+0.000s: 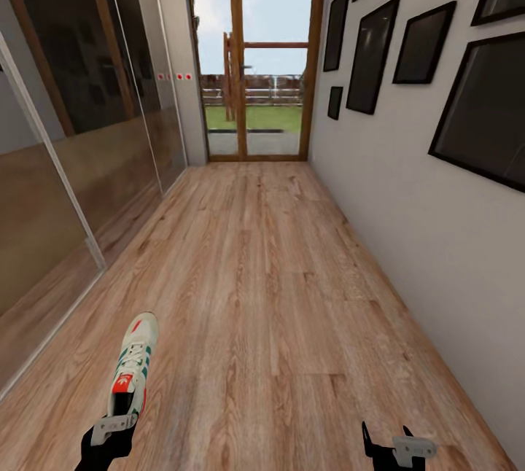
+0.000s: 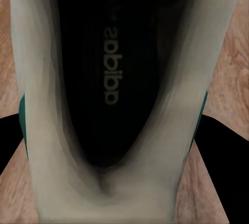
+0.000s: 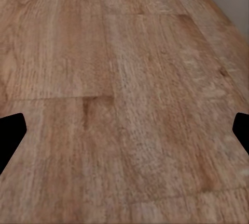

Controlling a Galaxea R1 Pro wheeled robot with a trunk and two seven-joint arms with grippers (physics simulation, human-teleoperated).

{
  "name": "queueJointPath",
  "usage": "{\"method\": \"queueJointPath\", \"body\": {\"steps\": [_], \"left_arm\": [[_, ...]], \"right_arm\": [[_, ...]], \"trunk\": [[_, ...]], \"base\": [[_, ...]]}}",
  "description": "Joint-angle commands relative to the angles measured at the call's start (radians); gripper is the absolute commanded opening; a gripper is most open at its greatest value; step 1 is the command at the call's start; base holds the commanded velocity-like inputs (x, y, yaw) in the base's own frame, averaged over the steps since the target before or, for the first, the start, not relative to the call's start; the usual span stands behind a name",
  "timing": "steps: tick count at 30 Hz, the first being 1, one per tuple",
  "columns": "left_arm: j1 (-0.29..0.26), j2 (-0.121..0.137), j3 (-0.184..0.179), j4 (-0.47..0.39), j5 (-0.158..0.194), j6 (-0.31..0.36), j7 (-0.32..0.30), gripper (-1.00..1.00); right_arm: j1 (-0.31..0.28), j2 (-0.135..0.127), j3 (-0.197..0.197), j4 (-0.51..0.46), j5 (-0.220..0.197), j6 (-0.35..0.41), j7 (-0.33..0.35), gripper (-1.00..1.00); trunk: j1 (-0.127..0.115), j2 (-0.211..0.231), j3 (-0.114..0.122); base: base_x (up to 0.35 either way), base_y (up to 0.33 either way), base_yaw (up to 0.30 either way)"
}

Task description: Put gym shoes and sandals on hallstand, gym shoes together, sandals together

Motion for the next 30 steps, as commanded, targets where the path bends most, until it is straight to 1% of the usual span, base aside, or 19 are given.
{"method": "queueJointPath", "body": {"steps": [1, 7, 19, 23, 25, 26, 27, 29, 30], "left_arm": [[-0.001, 0.0, 0.004, 0.001, 0.006, -0.001, -0.01, -1.0], [-0.001, 0.0, 0.004, 0.001, 0.006, -0.001, -0.01, -1.0], [-0.001, 0.0, 0.004, 0.001, 0.006, -0.001, -0.009, -1.0], [-0.001, 0.0, 0.005, 0.018, 0.007, -0.002, -0.009, -1.0], [-0.001, 0.0, 0.006, 0.034, 0.017, -0.015, -0.009, -1.0], [-0.001, 0.0, 0.005, 0.074, 0.076, -0.096, -0.01, -1.0], [-0.001, 0.0, 0.005, 0.082, 0.088, -0.11, -0.01, -1.0], [-0.001, 0.0, 0.004, 0.112, 0.124, -0.147, -0.011, -1.0], [-0.001, 0.0, 0.003, 0.12, 0.135, -0.157, -0.011, -1.0]], "right_arm": [[0.0, 0.0, -0.001, 0.001, -0.004, -0.003, 0.002, 1.0], [0.0, 0.002, -0.002, 0.001, -0.004, -0.003, 0.001, 1.0], [0.0, 0.002, -0.004, 0.001, -0.005, -0.003, 0.0, 1.0], [0.0, 0.002, -0.004, 0.001, -0.006, -0.003, -0.001, 1.0], [0.0, 0.002, -0.004, 0.001, -0.007, -0.003, -0.001, 1.0], [0.0, 0.002, -0.004, 0.001, -0.007, -0.003, -0.001, 1.0], [0.0, 0.002, -0.004, 0.001, -0.007, -0.003, -0.001, 1.0], [0.0, 0.002, -0.004, 0.001, -0.007, -0.003, -0.001, 1.0], [0.0, 0.002, -0.004, 0.001, -0.007, -0.002, -0.001, 1.0]], "trunk": [[0.0, 0.0, -0.001], [0.0, 0.0, -0.002], [0.0, 0.0, -0.002], [0.0, 0.0, -0.002], [0.0, 0.0, -0.002], [0.0, 0.0, -0.002], [0.0, 0.0, -0.002], [0.0, 0.0, -0.002], [0.0, 0.0, -0.002]], "base": [[0.003, 0.01, 0.062], [0.001, 0.005, 0.177], [0.0, 0.0, 0.268], [0.0, 0.0, 0.278], [0.0, 0.0, 0.278], [0.0, 0.0, 0.278], [0.0, 0.0, 0.278], [0.0, 0.0, 0.279], [0.0, 0.0, 0.279]]}}
